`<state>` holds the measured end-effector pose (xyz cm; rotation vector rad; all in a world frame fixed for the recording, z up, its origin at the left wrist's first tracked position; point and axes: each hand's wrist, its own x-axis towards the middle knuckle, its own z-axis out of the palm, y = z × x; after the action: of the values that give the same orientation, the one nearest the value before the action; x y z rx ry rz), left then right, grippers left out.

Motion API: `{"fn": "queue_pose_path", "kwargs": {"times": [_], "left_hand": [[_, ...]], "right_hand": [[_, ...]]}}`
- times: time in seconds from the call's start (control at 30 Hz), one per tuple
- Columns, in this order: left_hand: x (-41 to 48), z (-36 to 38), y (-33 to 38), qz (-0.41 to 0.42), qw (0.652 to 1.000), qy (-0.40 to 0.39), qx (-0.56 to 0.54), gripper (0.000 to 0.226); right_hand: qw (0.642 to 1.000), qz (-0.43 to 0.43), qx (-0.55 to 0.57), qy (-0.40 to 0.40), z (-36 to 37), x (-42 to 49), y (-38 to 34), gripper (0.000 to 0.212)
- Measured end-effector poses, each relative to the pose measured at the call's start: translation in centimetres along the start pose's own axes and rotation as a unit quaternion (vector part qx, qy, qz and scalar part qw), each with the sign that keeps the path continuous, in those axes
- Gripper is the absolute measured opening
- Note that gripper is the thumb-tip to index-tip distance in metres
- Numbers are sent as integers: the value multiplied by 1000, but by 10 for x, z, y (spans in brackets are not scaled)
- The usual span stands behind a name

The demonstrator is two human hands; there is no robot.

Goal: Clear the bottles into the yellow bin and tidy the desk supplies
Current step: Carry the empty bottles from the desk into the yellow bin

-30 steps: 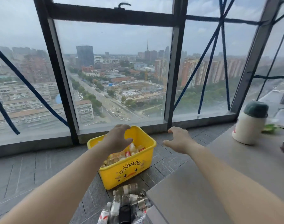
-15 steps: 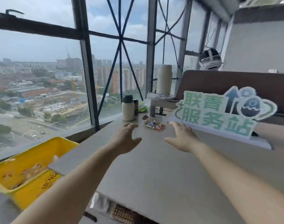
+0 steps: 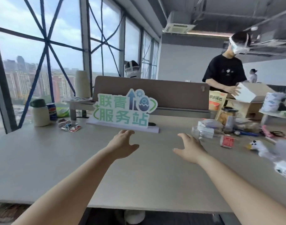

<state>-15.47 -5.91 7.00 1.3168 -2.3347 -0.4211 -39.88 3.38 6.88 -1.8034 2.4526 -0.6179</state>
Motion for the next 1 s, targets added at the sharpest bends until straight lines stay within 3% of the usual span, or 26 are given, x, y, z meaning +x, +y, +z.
{"fn": "queue_pose_path", "kwargs": {"times": [0.47,0.73,1.0], "left_hand": [[74,113,159,142,989,-39,-13,58],[132,178,225,194,979,-63,-8,66],[207,230,280,222,967,-55,116,74]], "right_hand": [[985,164,-20,53,-56,-25,190,71],[963,237,-106,67,-79,-32,272,70],[926,319,-188,69,-87,-22,324,71]]}}
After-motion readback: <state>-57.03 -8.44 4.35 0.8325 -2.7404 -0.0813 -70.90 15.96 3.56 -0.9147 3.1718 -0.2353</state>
